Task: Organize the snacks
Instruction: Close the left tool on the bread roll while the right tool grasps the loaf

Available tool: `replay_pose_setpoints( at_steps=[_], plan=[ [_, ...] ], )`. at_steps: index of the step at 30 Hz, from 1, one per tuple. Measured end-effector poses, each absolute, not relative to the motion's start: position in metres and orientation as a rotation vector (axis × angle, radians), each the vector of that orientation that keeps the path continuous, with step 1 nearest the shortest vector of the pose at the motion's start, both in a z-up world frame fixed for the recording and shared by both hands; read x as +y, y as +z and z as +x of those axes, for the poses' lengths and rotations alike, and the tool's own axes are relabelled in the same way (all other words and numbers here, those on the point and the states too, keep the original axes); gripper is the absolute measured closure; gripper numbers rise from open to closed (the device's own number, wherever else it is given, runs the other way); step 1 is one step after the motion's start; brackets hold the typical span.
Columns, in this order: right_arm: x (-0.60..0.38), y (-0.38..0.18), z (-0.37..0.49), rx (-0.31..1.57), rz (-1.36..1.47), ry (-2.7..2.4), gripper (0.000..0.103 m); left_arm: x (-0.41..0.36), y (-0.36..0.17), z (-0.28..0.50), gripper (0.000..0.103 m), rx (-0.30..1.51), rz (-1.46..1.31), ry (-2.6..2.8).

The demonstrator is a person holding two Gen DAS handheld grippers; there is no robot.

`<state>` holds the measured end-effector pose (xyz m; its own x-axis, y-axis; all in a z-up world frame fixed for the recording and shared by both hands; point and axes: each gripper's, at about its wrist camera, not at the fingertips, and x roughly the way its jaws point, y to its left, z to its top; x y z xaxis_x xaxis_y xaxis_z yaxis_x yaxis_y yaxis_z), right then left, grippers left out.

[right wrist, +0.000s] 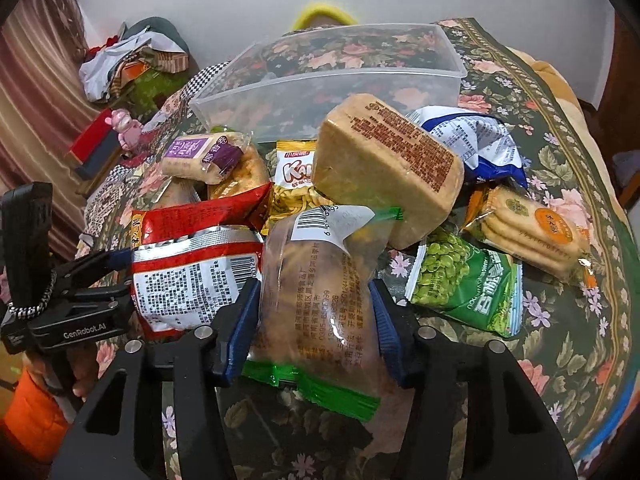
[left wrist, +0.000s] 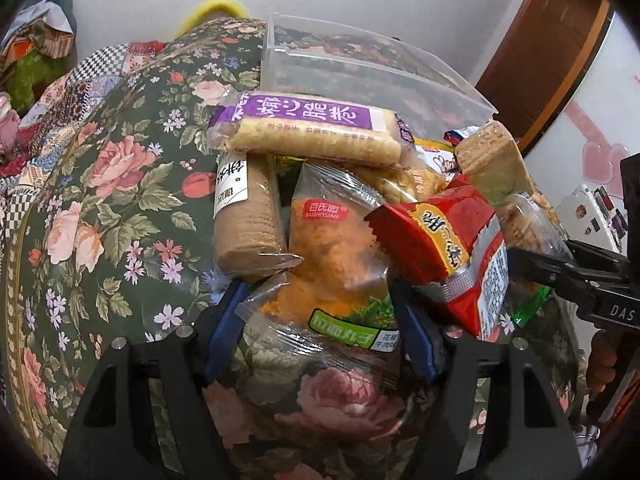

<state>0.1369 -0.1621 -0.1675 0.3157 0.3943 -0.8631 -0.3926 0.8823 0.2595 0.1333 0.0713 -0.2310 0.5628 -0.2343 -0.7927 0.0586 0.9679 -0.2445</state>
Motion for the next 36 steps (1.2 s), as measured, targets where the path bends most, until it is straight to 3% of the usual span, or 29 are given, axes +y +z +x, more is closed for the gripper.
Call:
replay_pose_setpoints(
  at_steps=[9,10,11,19,36],
  plan=[
    [-0.168,-0.152,0.132,1.088,-0.002,0.515,0.057,0.063,-0.206,0.111,0.044,0.874,-0.114,-0.144],
    [-0.169,-0.150,0.131,1.080,-0.002,0.516,0.057,0.063,-0.204,0.108,0.055,0.868,-0.108,-0.146],
    [-0.169,-0.148,0.130,1.076,-0.001,0.517,0.057,0.063,-0.201,0.105,0.056,0.870,-0.104,-0.150],
    [-0.172,-0.133,0.121,1.028,0.003,0.515,0.057,0.064,-0.184,0.089,0.057,0.852,-0.082,-0.126],
    [-0.181,-0.080,0.134,0.850,0.022,0.503,0.057,0.075,-0.106,0.088,0.057,0.639,-0.067,-0.059]
  ],
)
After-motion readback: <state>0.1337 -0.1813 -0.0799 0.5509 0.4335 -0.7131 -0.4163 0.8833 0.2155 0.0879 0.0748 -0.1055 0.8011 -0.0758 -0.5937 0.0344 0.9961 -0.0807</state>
